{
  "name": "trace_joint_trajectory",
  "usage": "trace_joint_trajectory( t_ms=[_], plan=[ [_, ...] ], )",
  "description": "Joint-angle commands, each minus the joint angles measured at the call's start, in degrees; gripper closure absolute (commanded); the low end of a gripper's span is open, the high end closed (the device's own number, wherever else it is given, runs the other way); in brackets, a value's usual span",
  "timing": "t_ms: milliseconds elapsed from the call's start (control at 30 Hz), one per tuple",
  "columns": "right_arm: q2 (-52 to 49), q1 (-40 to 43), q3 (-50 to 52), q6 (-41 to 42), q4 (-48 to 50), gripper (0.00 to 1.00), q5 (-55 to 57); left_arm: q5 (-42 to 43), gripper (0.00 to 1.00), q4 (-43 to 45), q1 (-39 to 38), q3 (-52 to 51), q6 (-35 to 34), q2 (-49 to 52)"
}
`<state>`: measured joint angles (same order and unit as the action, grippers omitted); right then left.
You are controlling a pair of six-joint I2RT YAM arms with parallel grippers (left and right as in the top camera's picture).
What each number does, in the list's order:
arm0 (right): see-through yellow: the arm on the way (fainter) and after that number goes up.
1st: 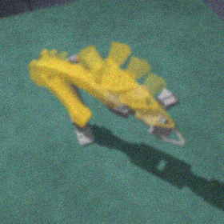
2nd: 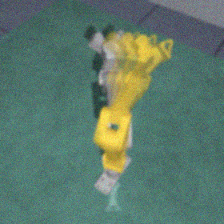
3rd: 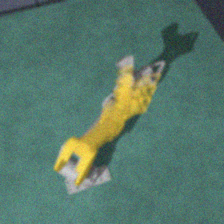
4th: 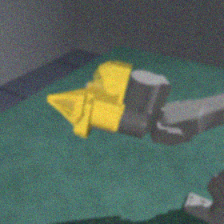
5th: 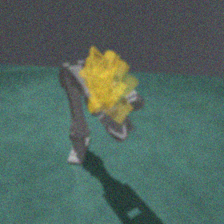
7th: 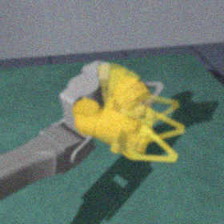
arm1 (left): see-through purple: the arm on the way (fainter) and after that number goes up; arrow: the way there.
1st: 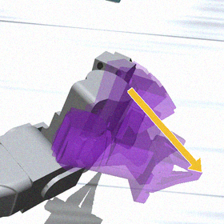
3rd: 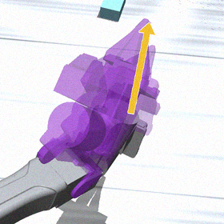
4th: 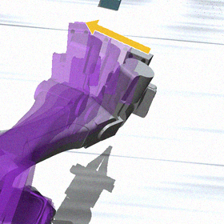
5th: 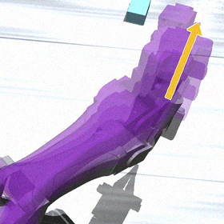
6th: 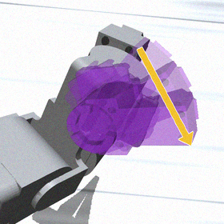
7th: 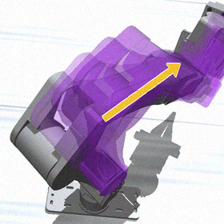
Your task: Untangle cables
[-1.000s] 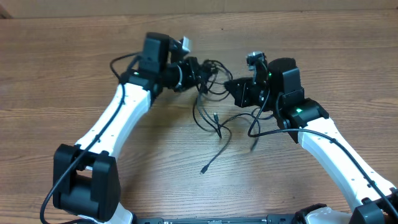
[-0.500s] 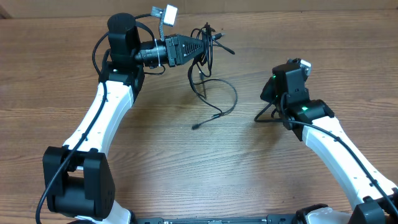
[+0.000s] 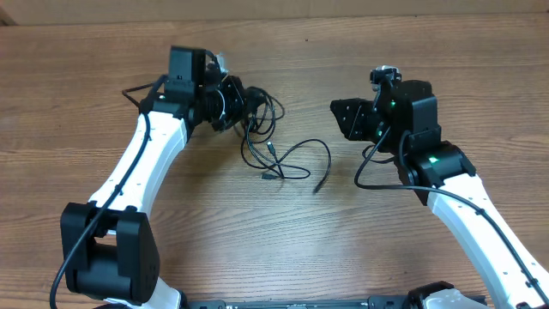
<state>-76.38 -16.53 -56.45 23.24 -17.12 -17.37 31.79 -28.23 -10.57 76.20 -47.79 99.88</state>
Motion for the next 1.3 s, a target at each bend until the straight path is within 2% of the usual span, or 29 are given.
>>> trace_joint_trajectory(
  t_ms=[0, 267, 400, 533, 600, 700, 767, 900, 1133, 1267],
  plan=[
    [-1.22, -2.60, -0.90, -1.01, 0.57, 0.65, -5.75, -7.50, 0.96, 1.51, -2.23, 0.57, -4.92, -1.57],
    [-4.92, -8.63, -0.90, -0.81, 2.49, 0.56, -5.51, -2.95, 0.96, 2.03, -5.16, 0.57, 2.86, -1.57],
    [-8.57, -9.46, -0.90, -0.76, 3.82, 0.53, 1.79, 5.03, 0.96, 6.05, -5.18, 0.57, 5.42, -1.60],
    [-13.22, -9.53, -0.90, 0.87, 7.87, 0.53, -0.72, 12.98, 0.96, 13.07, -5.27, 0.57, 5.38, -1.60],
    [-14.25, -9.55, -0.90, 0.83, 9.70, 0.53, -0.20, 14.38, 0.96, 13.53, -5.35, 0.57, 5.14, -1.60],
    [-14.47, -9.46, -0.90, 0.98, 11.76, 0.53, 6.54, 18.43, 0.96, 13.11, -5.66, 0.57, 5.44, -1.60],
    [-14.47, -9.20, -0.92, 4.74, 13.14, 0.56, 12.98, 21.77, 0.96, 13.14, -5.64, 0.57, 6.01, -1.60],
    [-14.47, -7.19, -0.92, 12.81, 13.64, 0.69, 22.18, 26.67, 0.96, 13.14, -5.22, 0.57, 6.27, -1.60],
    [-14.47, 0.92, -0.90, 14.93, 11.41, 0.69, 26.99, 39.74, 0.96, 13.09, -2.69, 0.57, 10.64, -1.60],
    [-14.47, 6.67, -0.90, 14.91, 7.26, 0.68, 26.95, 41.68, 0.96, 13.18, 0.07, 0.57, 11.87, -1.64]
  ],
)
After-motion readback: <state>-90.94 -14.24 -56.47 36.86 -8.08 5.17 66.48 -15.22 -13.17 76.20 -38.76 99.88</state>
